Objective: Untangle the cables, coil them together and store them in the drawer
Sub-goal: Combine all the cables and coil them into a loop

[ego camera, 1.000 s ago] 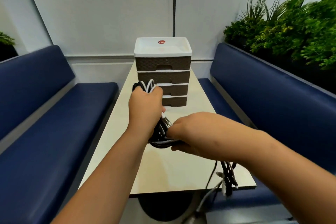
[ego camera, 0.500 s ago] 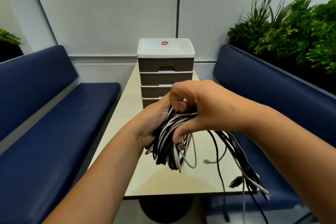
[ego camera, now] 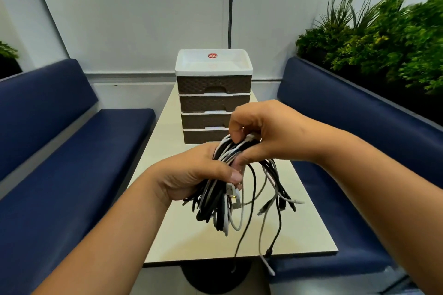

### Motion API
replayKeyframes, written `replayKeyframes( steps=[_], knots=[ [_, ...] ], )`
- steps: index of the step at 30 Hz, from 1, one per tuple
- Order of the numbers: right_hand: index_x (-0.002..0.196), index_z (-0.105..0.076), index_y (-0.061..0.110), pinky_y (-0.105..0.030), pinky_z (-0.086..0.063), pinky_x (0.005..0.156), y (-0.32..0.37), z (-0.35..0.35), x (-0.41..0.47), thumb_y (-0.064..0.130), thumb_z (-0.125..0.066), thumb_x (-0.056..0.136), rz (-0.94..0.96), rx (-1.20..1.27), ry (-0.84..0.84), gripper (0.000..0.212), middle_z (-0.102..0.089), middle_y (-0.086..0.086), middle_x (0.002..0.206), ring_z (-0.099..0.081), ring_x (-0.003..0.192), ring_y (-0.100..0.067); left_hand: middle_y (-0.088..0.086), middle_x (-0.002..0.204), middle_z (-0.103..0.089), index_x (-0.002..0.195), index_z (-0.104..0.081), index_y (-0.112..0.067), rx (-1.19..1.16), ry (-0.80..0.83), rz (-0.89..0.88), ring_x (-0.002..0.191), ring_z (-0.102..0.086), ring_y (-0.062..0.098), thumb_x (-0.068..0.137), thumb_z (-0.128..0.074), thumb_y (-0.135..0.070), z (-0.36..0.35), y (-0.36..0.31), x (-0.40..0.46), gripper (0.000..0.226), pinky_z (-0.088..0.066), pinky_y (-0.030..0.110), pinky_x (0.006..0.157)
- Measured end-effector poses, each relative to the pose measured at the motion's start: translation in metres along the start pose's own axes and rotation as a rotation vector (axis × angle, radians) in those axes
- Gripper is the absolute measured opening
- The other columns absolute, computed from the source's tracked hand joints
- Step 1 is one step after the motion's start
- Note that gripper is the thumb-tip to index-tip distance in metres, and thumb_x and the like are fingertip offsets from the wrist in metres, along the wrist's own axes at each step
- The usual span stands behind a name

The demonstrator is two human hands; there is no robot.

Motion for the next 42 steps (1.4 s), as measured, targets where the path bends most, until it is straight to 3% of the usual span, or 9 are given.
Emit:
replayKeyframes(
  steps=[6, 9, 13, 18, 24, 28, 33, 37, 42],
  knots=[
    [0.101, -0.056, 0.031, -0.015, -0.040, 0.067, -0.044, -0.005, -0.005, 0.045, -0.079, 0.073, -0.201, -0.101, -0.166, 0.038, -0.051, 0.016, 0.096, -0.052, 0.083, -0.002, 0.013, 0.062, -0.059, 0.073, -0.065, 0.000, 0.022, -0.275, 0.218, 0.060, -0.058, 0.024, 0.072, -0.061, -0.008, 0.022, -0.001, 0.006, 0.009, -0.050, 0.034, 0.067],
    [0.131, -0.046, 0.035, -0.022, -0.050, 0.085, -0.058, -0.025, -0.013, 0.049, -0.080, 0.068, -0.398, 0.116, -0.147, 0.073, -0.050, 0.019, 0.123, -0.055, 0.103, 0.002, 0.010, 0.055, -0.056, 0.068, -0.061, -0.001, -0.078, -0.367, 0.271, 0.054, -0.057, 0.021, 0.075, -0.053, -0.005, 0.027, 0.001, 0.010, 0.011, -0.050, 0.030, 0.062],
    [0.151, -0.021, 0.037, -0.019, -0.036, 0.104, -0.055, -0.063, -0.007, 0.039, -0.086, 0.068, -0.437, 0.261, -0.054, 0.105, -0.037, 0.017, 0.148, -0.040, 0.130, -0.001, 0.005, 0.053, -0.052, 0.063, -0.057, -0.004, -0.370, -0.269, 0.320, 0.051, -0.054, 0.017, 0.065, -0.054, -0.012, 0.025, 0.002, 0.011, 0.009, -0.053, 0.027, 0.057],
    [0.130, -0.053, 0.011, -0.024, -0.053, 0.080, -0.047, -0.065, -0.009, -0.006, -0.073, 0.076, -0.400, 0.815, -0.102, 0.059, -0.069, 0.001, 0.108, -0.067, 0.098, -0.011, 0.003, 0.057, -0.050, 0.067, -0.055, -0.005, -0.596, 0.062, 0.173, 0.053, -0.049, 0.011, 0.063, -0.063, -0.011, 0.019, -0.004, 0.002, 0.010, -0.051, 0.023, 0.070],
    [0.117, -0.060, -0.001, -0.052, -0.050, 0.092, -0.023, -0.048, -0.002, 0.007, -0.068, 0.068, -0.337, 0.846, -0.113, 0.051, -0.062, -0.030, 0.112, -0.063, 0.096, -0.035, 0.003, 0.068, -0.058, 0.106, -0.050, 0.002, -0.713, 0.258, -0.015, 0.057, -0.049, 0.009, 0.074, -0.048, -0.007, 0.011, -0.004, -0.006, 0.034, -0.047, 0.026, 0.074],
    [0.107, -0.063, -0.001, -0.038, -0.053, 0.075, -0.009, -0.044, 0.000, 0.006, -0.059, 0.070, -0.374, 0.791, -0.127, 0.038, -0.065, -0.027, 0.092, -0.069, 0.078, -0.020, 0.005, 0.064, -0.055, 0.108, -0.032, -0.013, -0.731, 0.251, -0.046, 0.054, -0.052, 0.012, 0.069, -0.054, -0.005, 0.020, -0.002, -0.009, 0.046, -0.050, 0.030, 0.072],
    [0.090, -0.062, 0.004, -0.040, -0.051, 0.058, -0.004, -0.044, 0.005, 0.006, -0.057, 0.079, -0.493, 0.512, -0.227, 0.012, -0.058, -0.011, 0.066, -0.059, 0.057, -0.020, 0.010, 0.085, -0.066, 0.106, -0.066, -0.001, -0.347, 0.116, -0.045, 0.074, -0.065, 0.019, 0.069, -0.064, -0.013, 0.034, -0.009, -0.012, 0.039, -0.053, 0.038, 0.085],
    [0.081, -0.058, 0.010, -0.027, -0.040, 0.049, -0.005, -0.038, 0.008, 0.011, -0.059, 0.081, -0.552, 0.267, -0.192, 0.002, -0.052, -0.003, 0.059, -0.048, 0.050, -0.014, 0.017, 0.107, -0.071, 0.125, -0.051, -0.002, 0.209, -0.145, 0.049, 0.102, -0.068, 0.032, 0.072, -0.066, -0.002, 0.052, -0.024, -0.014, 0.055, -0.054, 0.044, 0.091],
    [0.082, -0.061, 0.014, -0.033, -0.046, 0.058, 0.002, -0.031, 0.014, 0.018, -0.063, 0.082, -0.530, 0.117, -0.137, 0.005, -0.061, -0.007, 0.070, -0.057, 0.064, -0.022, 0.003, 0.087, -0.070, 0.100, -0.061, -0.019, 0.832, -0.345, -0.009, 0.080, -0.070, 0.017, 0.074, -0.077, -0.008, 0.032, -0.047, -0.004, 0.032, -0.058, 0.039, 0.073]
  ],
)
Point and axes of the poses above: each hand's wrist, its own x-axis towards the middle knuckle, its own z-axis out of the back of the hand, y = z × x, the point moved 2 cm from there along x, towards the middle knuckle
